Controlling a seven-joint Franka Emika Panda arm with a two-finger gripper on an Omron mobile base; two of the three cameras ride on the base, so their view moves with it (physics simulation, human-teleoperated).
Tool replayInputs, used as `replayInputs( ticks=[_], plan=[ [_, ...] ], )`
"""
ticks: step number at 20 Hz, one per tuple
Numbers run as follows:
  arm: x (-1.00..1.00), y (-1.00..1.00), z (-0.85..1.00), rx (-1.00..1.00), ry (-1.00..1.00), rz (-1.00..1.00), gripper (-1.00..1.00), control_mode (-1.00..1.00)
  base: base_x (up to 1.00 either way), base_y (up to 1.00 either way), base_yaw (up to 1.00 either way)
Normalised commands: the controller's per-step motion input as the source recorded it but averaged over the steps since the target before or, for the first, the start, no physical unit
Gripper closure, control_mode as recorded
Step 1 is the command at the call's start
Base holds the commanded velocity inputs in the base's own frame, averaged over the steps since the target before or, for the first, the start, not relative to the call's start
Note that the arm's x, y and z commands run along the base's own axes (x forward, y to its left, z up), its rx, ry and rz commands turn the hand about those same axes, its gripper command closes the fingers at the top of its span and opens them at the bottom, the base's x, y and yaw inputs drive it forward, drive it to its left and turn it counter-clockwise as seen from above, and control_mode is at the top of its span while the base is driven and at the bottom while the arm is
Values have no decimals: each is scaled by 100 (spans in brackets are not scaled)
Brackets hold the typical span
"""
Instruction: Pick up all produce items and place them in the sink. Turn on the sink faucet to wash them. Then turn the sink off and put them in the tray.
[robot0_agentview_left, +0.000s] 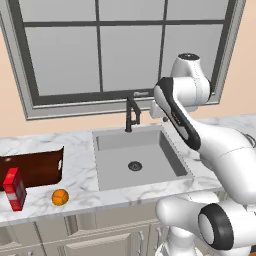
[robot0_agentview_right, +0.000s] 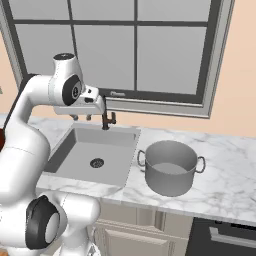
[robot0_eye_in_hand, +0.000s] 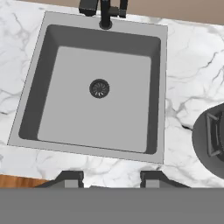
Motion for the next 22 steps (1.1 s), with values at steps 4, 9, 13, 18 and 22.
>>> replayInputs(
  ticks=[4, 9, 13, 18, 22],
  plan=[
    [0, 1, 0, 0, 0, 0, -100, 100, -1, 18, 0],
    [0, 0, 0, 0, 0, 0, -100, 100, 0, 49, -1],
    [0, 0, 0, 0, 0, 0, -100, 100, 2, 52, -2],
    [0, 0, 0, 0, 0, 0, -100, 100, 16, 33, -1],
    [0, 0, 0, 0, 0, 0, -100, 100, 31, 10, 0]
  ],
)
